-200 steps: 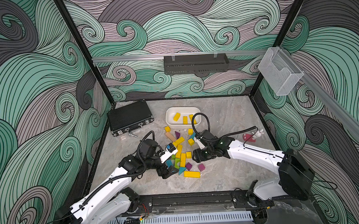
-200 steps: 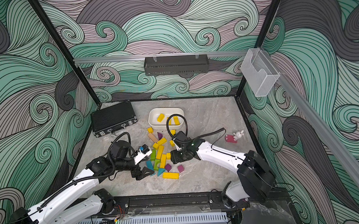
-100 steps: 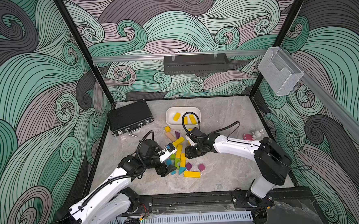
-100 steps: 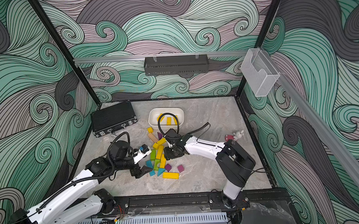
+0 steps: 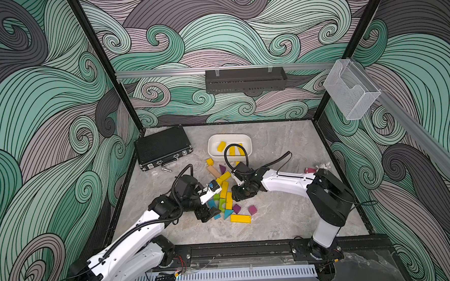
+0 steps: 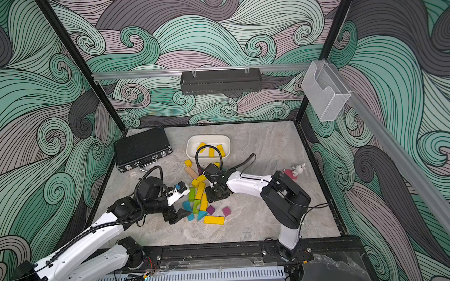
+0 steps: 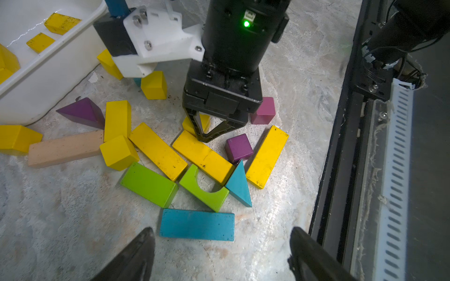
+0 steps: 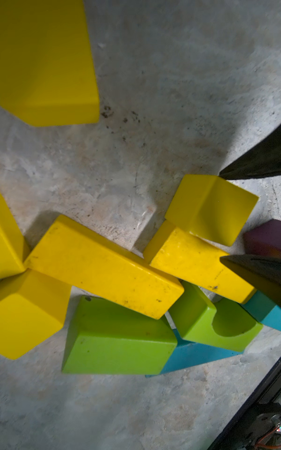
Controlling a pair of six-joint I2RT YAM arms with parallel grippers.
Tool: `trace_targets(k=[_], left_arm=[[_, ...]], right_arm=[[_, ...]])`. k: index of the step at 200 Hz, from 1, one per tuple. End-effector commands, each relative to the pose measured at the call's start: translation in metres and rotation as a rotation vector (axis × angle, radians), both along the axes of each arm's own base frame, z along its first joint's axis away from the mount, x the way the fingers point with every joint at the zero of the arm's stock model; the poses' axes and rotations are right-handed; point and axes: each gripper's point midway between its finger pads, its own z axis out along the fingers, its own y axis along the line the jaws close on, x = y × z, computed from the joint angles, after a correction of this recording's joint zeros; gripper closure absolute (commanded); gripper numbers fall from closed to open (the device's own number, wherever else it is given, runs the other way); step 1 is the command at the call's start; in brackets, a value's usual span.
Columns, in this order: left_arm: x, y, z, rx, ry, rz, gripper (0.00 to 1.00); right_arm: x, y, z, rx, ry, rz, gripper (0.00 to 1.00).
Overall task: Pick out the yellow building blocks
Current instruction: Pick up the building block from the center of the board.
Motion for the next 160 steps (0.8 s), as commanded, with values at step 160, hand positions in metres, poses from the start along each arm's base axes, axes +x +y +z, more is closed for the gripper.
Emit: trace_targets(k=[160], left_arm=[[-0.001, -0.003, -0.001, 0.006, 0.007, -0.023, 0.14]], right_arm=[[0.005, -0.007, -0.006, -0.056, -0.012, 0.025, 0.69]])
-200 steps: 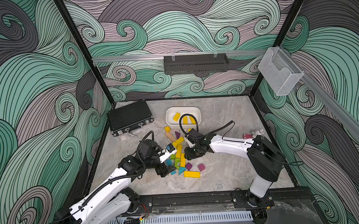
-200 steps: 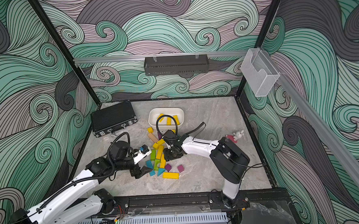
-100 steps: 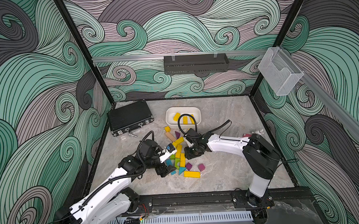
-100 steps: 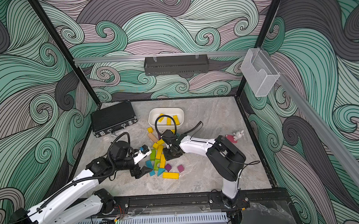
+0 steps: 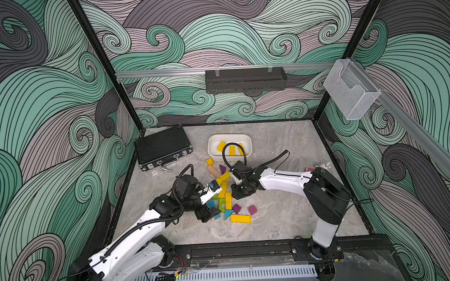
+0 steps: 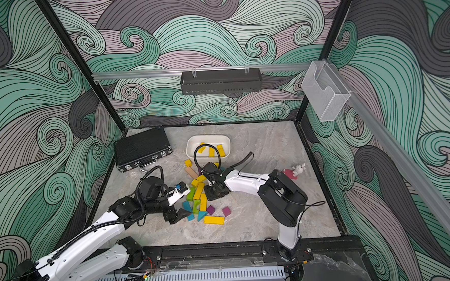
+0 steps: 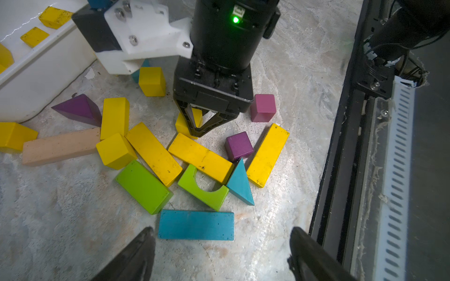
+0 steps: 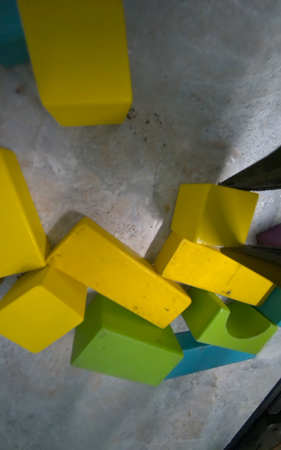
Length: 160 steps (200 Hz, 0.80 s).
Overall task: Pick out the yellow building blocks
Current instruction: Pick up the building block from the center of the board.
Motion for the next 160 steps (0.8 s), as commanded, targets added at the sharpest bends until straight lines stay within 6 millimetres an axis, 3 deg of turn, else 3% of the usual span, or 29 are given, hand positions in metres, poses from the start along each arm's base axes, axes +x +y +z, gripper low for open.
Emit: trace_targets(k=[1, 30, 76, 95, 127, 160], left_arm=[[-0.002, -0.003, 0.002, -0.002, -0.003, -0.022, 0.14], [-0.002, -0.002, 0.002, -0.002, -0.003, -0.021, 0.14], [-0.001, -0.003, 0.001, 0.002, 0.001, -0.019, 0.14], [0.001, -0.005, 0.004, -0.005, 0.012, -0.014, 0.14], [0.002, -0.014, 0.015, -0.052, 0.022, -0.032, 0.14], [0.033, -0.005, 0.033, -0.088, -0.033, 0.103, 0.14]], right_arm=[[-0.003, -0.01, -0.006, -0.041, 0.016, 0.002, 0.69], [-0.003, -0.014, -0.004, -0.048, 0.005, -0.005, 0.7], [-0.005, -0.02, 0.007, -0.031, -0.005, -0.002, 0.84], [-0.005, -0.022, 0.02, -0.013, -0.011, 0.004, 0.9], [0.004, -0.024, 0.047, 0.023, -0.046, 0.01, 0.92], [0.037, -0.02, 0.08, 0.07, -0.101, 0.002, 0.96]])
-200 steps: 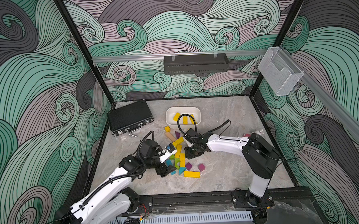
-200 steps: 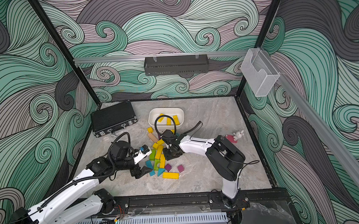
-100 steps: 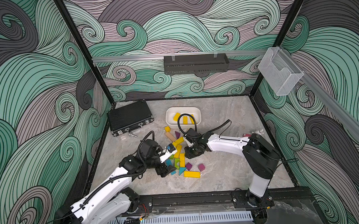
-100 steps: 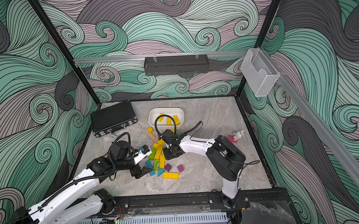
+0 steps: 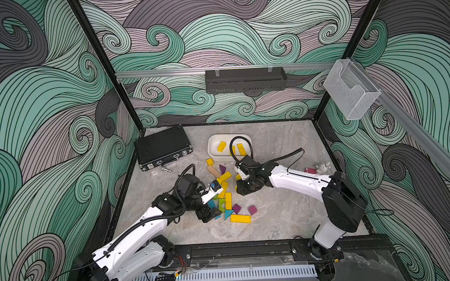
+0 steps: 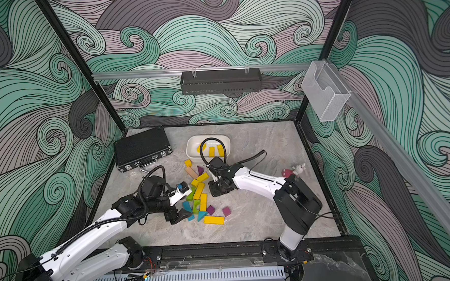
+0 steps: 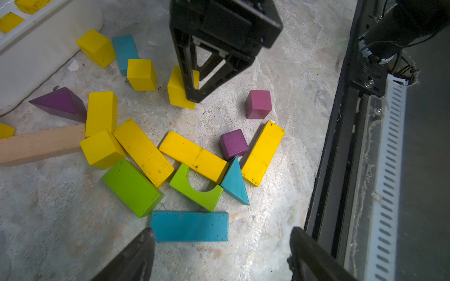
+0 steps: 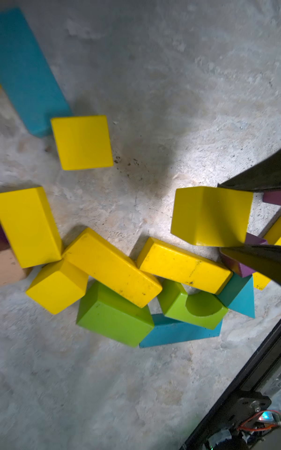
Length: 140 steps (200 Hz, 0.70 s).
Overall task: Pick out the yellow building blocks
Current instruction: Pick up the building block from the center of the board, then place the building block in the storage box.
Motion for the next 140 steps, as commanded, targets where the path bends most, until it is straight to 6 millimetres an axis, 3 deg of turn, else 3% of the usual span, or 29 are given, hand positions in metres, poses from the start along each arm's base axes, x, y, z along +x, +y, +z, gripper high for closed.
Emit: trace_targets(k=[1, 25, 77, 113, 140], left_arm=[[0.03, -0.001, 0.034, -0.076, -0.073, 0.101, 0.14], [0.056, 0.005, 0.046, -0.078, -0.149, 0.203, 0.14], [0.096, -0.002, 0.07, -0.102, -0.266, 0.287, 0.13], [0.121, -0.006, 0.075, -0.084, -0.374, 0.303, 0.09], [0.126, -0.009, 0.071, -0.028, -0.437, 0.251, 0.09]], right_arm=[[0.023, 0.002, 0.027, 0.034, -0.046, 0.011, 0.96], [0.057, 0.002, 0.041, 0.056, -0.079, -0.02, 0.98], [0.141, 0.012, 0.041, 0.082, -0.124, -0.082, 0.98], [0.196, 0.016, 0.022, 0.096, -0.107, -0.11, 0.97], [0.211, 0.029, -0.007, 0.118, -0.04, -0.11, 0.97]])
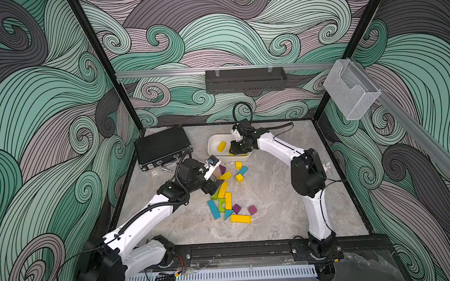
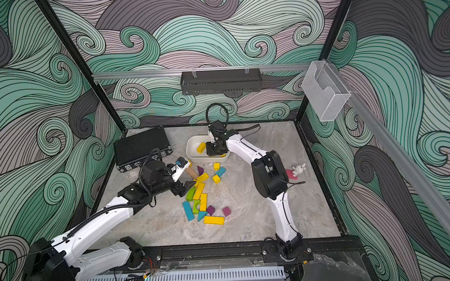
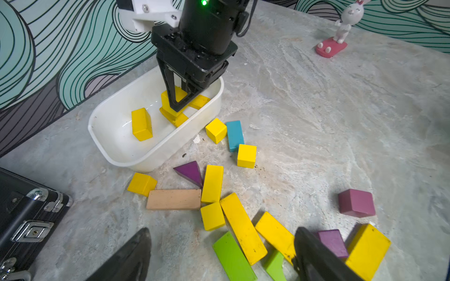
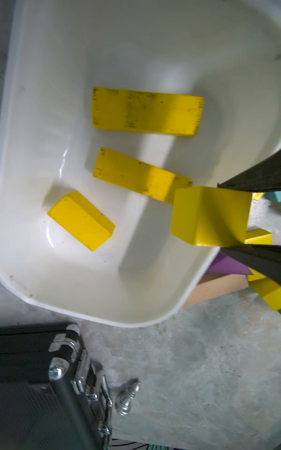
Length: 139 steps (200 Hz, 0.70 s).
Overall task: Pick out the yellow building blocks
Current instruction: Place the building block in the storage box.
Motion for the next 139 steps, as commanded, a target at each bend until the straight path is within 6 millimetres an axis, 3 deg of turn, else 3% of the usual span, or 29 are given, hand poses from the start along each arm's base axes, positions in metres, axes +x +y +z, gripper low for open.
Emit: trace_targets(k=[1, 28, 59, 83, 114, 139], left_arm=[[0.016, -0.005, 0.024, 0.038, -0.144, -0.019, 0.09], [0.015, -0.006, 0.019, 0.045, -0.198, -0.033, 0.06], [0.01, -0.011, 0.013, 0.069, -0.18, -0.062, 0.06], [0.009, -0.013, 0.006, 0.089, -0.17, -0.075, 0.06], [0.009, -0.013, 0.001, 0.116, -0.168, -0.076, 0.06], [0.007, -0.016, -0.004, 0.12, -0.161, -0.095, 0.06]], right_arm=[[0.002, 0.009, -0.02, 0.02, 0.078, 0.027, 0.97], [0.008, 0.017, -0.045, 0.019, 0.13, 0.034, 0.97], [0.014, 0.026, -0.053, 0.045, 0.143, 0.043, 0.94], [0.017, 0.024, -0.061, 0.023, 0.142, 0.038, 0.86], [0.02, 0.02, -0.058, 0.0, 0.125, 0.039, 0.63], [0.024, 0.021, -0.047, 0.004, 0.1, 0.04, 0.58]])
